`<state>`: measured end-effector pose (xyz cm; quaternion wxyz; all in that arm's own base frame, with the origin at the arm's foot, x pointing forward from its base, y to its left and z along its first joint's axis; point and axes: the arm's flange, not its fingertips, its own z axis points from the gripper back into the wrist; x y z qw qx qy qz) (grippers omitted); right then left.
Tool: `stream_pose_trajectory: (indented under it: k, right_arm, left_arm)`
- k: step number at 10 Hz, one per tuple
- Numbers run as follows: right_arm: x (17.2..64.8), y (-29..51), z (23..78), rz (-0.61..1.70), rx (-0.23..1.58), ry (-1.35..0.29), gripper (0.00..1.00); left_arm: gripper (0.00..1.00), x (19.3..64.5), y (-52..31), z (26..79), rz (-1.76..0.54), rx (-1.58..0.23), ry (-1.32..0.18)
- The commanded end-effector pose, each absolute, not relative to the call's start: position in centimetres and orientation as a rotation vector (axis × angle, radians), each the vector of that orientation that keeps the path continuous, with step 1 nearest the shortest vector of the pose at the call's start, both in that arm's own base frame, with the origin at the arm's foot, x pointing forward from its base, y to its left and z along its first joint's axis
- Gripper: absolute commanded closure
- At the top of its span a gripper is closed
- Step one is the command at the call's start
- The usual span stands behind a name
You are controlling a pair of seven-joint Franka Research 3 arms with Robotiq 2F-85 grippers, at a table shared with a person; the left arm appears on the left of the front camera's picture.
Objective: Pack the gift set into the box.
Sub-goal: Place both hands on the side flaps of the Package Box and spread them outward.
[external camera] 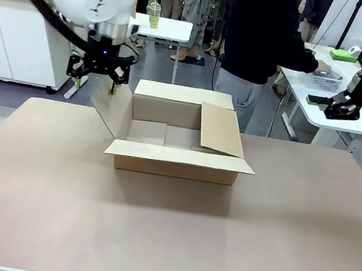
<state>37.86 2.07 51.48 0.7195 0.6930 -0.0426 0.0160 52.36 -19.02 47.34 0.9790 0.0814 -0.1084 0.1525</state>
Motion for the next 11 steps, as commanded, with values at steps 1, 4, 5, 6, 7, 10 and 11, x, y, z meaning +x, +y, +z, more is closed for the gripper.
stream_pose_trajectory:
  k: [1, 4, 5, 6, 7, 10, 11]
  right_arm:
    - [38.0, 2.3, 51.6, 0.044, 1.558, -0.115, 0.00]
    - [38.0, 2.3, 51.6, 0.044, 1.558, -0.115, 0.00]
    - [38.0, 2.3, 51.6, 0.044, 1.558, -0.115, 0.00]
    - [38.0, 2.3, 51.6, 0.044, 1.558, -0.115, 0.00]
    - [38.0, 2.3, 51.6, 0.044, 1.558, -0.115, 0.00]
    - [37.9, 2.0, 51.5, 0.035, 1.532, -0.095, 0.00]
    - [38.1, 3.2, 53.3, 0.023, 1.400, -0.046, 0.00]
  left_arm:
    - [0.00, 50.8, -14.6, 45.5, 0.250, 0.020, -0.194]
    - [0.00, 50.2, -9.3, 43.3, 0.136, -0.195, -0.183]
    - [0.00, 50.2, -7.9, 42.4, 0.061, -0.245, -0.139]
    - [0.00, 51.3, -11.0, 43.9, 0.213, -0.101, -0.224]
    - [0.00, 51.3, -11.0, 43.9, 0.213, -0.101, -0.224]
    - [0.00, 51.3, -11.0, 43.9, 0.213, -0.101, -0.224]
    - [0.00, 51.3, -11.0, 43.9, 0.213, -0.101, -0.224]
